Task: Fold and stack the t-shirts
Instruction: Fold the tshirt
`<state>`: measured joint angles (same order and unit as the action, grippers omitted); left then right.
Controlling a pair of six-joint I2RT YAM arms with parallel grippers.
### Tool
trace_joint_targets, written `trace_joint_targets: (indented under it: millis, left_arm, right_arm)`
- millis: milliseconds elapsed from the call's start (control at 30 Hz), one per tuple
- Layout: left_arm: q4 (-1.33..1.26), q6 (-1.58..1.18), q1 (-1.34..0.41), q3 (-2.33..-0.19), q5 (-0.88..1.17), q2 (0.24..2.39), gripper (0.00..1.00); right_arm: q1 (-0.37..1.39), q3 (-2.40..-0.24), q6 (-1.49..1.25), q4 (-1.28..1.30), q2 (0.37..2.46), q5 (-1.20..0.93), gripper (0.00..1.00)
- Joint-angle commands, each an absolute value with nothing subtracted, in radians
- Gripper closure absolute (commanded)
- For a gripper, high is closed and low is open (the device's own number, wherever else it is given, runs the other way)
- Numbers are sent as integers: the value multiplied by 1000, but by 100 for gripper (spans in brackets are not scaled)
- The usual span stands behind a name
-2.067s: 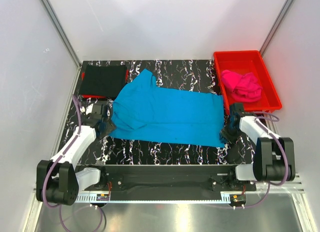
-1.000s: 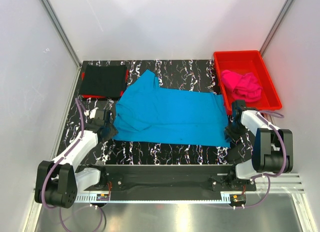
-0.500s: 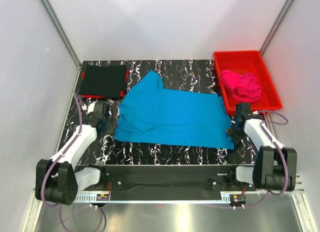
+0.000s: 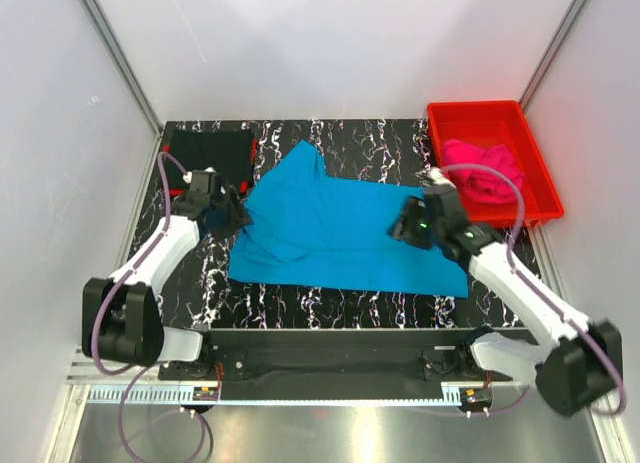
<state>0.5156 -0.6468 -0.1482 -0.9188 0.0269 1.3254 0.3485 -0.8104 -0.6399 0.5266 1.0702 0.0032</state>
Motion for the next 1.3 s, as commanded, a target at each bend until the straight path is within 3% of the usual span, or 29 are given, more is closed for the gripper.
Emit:
trace_joint_targets:
  millis: [0, 133, 267, 400, 733, 900, 1167, 1267]
  left_arm:
    - [454, -614, -144, -939, 109, 1382, 40]
    - [448, -620, -144, -948, 136, 1446, 41]
    - [456, -644, -137, -954, 114, 1492, 41]
    - [430, -684, -126, -969, 129, 1532, 45]
    - [417, -692, -115, -1000, 147, 1617, 52]
    - [405, -695, -115, -1009, 149, 1621, 54]
    - [405, -692, -115, -1028, 144, 1637, 76]
    - [413, -692, -115, -1025, 138, 1643, 77]
  right_arm:
    - [551, -939, -484, 354, 1196, -20, 46]
    - [794, -1084, -234, 296, 1380, 53, 50]
    - [929, -1189, -52, 252, 1537, 97, 53]
    - [953, -1223, 27, 172, 1650, -26, 52]
    - [1018, -1354, 195, 216, 1871, 3, 53]
    - [1057, -1365, 264, 206, 1913, 80, 48]
    - [1097, -1364, 291, 192, 1973, 152, 51]
    - [1098, -1356, 304, 186, 1979, 155, 52]
